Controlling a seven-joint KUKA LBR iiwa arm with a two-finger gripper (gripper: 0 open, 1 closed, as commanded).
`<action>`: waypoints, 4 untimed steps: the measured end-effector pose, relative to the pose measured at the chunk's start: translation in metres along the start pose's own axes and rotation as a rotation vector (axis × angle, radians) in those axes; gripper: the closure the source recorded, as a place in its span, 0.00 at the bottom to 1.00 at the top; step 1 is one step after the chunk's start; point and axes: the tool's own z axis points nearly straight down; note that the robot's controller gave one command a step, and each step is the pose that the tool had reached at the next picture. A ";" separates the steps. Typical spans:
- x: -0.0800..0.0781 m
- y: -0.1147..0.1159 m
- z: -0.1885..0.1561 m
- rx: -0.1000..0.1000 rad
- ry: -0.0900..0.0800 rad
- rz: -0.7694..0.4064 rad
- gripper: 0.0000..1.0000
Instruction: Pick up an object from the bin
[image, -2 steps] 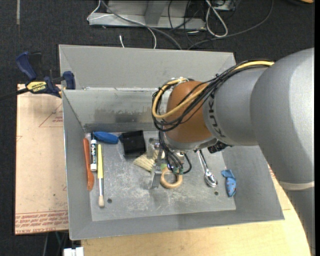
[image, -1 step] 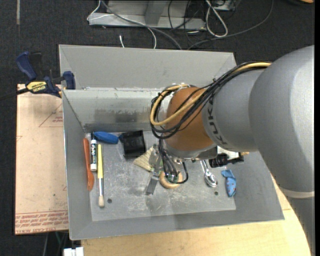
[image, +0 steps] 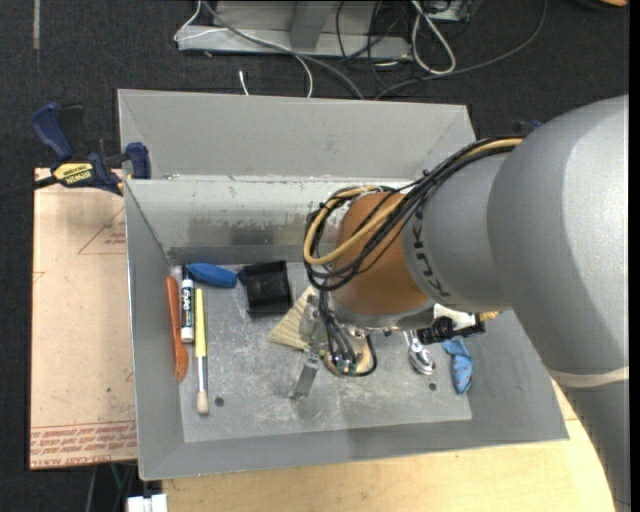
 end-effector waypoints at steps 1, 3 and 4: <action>0.005 0.001 -0.001 -0.003 -0.002 0.273 1.00; 0.008 -0.001 -0.033 0.004 0.009 0.272 1.00; 0.005 0.001 -0.072 -0.001 0.001 0.272 1.00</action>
Offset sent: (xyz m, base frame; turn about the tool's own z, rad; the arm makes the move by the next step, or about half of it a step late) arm 0.0000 0.0000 0.0000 0.0000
